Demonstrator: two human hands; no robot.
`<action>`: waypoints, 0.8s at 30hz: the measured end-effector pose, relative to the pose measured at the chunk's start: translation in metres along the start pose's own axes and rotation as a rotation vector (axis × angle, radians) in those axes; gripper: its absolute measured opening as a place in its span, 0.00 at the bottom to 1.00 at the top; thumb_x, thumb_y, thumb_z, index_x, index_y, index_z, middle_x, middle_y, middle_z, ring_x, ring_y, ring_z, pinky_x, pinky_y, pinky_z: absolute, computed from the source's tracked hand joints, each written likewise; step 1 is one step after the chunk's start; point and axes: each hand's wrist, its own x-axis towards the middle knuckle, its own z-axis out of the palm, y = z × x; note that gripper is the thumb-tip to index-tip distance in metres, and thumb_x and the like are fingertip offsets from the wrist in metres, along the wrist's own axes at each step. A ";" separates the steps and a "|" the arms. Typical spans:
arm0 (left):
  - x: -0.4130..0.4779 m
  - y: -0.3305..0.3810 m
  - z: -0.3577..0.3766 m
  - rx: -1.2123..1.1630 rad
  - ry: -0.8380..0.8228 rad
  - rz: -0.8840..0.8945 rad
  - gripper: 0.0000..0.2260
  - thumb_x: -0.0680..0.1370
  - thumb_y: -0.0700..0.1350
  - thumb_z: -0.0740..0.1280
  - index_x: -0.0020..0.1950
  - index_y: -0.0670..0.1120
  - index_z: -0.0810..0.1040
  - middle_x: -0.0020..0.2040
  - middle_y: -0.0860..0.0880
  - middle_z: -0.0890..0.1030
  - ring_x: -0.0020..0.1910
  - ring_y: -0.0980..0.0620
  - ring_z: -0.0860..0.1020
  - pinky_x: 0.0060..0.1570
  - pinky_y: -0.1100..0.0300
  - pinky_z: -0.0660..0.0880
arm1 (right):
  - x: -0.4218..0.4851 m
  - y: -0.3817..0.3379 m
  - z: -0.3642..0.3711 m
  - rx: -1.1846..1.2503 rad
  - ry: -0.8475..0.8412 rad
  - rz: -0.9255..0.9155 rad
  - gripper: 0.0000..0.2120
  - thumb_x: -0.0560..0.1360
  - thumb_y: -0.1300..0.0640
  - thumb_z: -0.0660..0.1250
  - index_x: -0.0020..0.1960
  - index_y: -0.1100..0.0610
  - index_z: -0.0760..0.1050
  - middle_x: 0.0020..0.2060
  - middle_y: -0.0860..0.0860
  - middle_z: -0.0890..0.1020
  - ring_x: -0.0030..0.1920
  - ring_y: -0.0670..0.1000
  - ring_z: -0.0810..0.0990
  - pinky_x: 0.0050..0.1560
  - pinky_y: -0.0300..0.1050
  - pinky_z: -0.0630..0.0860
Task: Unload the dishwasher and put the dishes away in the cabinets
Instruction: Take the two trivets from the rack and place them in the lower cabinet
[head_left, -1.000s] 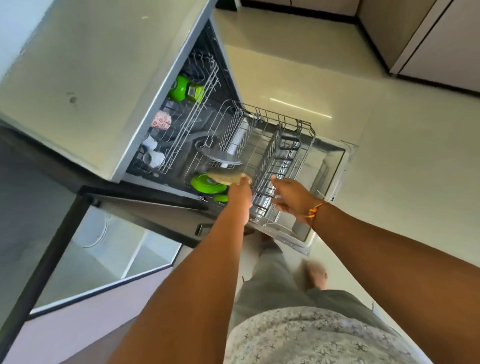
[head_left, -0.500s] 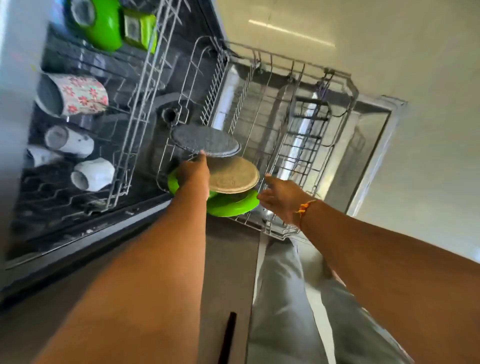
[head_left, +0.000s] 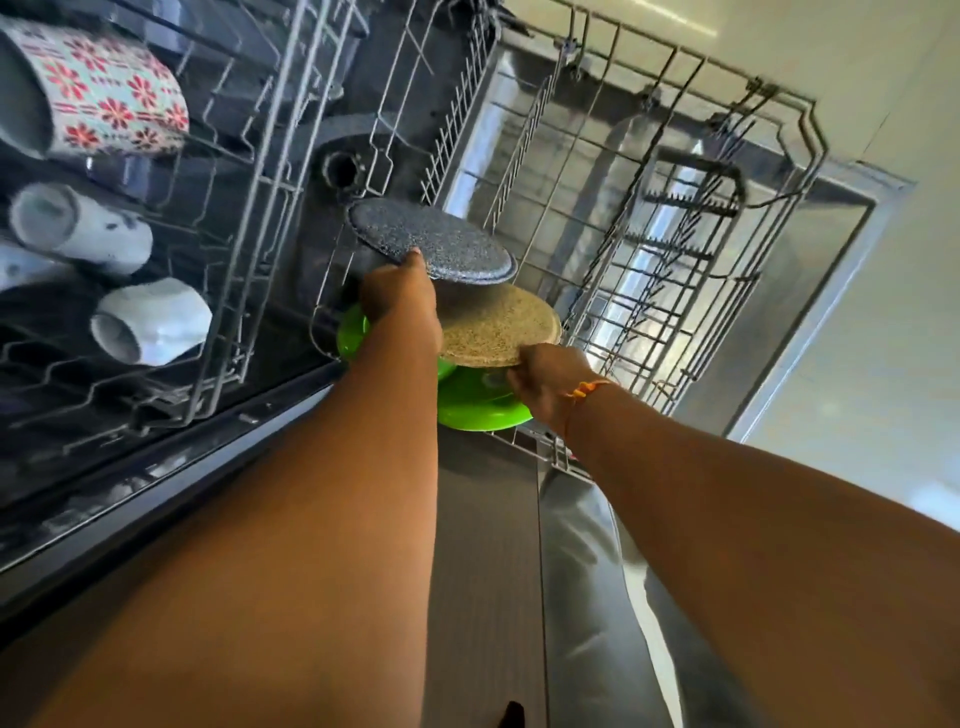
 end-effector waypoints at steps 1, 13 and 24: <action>-0.004 0.002 0.000 -0.037 0.007 0.035 0.14 0.80 0.51 0.64 0.52 0.40 0.79 0.51 0.43 0.81 0.49 0.46 0.81 0.42 0.59 0.74 | -0.006 -0.001 -0.002 0.011 0.000 0.003 0.11 0.79 0.67 0.60 0.62 0.65 0.70 0.43 0.61 0.83 0.29 0.54 0.84 0.30 0.39 0.77; -0.134 0.022 -0.034 -0.514 -0.075 0.061 0.09 0.80 0.37 0.64 0.40 0.38 0.71 0.42 0.43 0.75 0.42 0.46 0.77 0.47 0.52 0.81 | -0.101 -0.011 -0.067 0.202 -0.020 -0.028 0.07 0.79 0.66 0.64 0.57 0.61 0.72 0.38 0.56 0.77 0.32 0.47 0.76 0.30 0.37 0.79; -0.369 -0.039 -0.064 -0.732 -0.259 0.153 0.09 0.80 0.33 0.61 0.60 0.35 0.70 0.57 0.37 0.76 0.57 0.39 0.77 0.57 0.42 0.76 | -0.224 -0.015 -0.255 0.115 -0.078 -0.318 0.04 0.80 0.63 0.65 0.49 0.55 0.74 0.35 0.51 0.77 0.30 0.45 0.73 0.26 0.34 0.75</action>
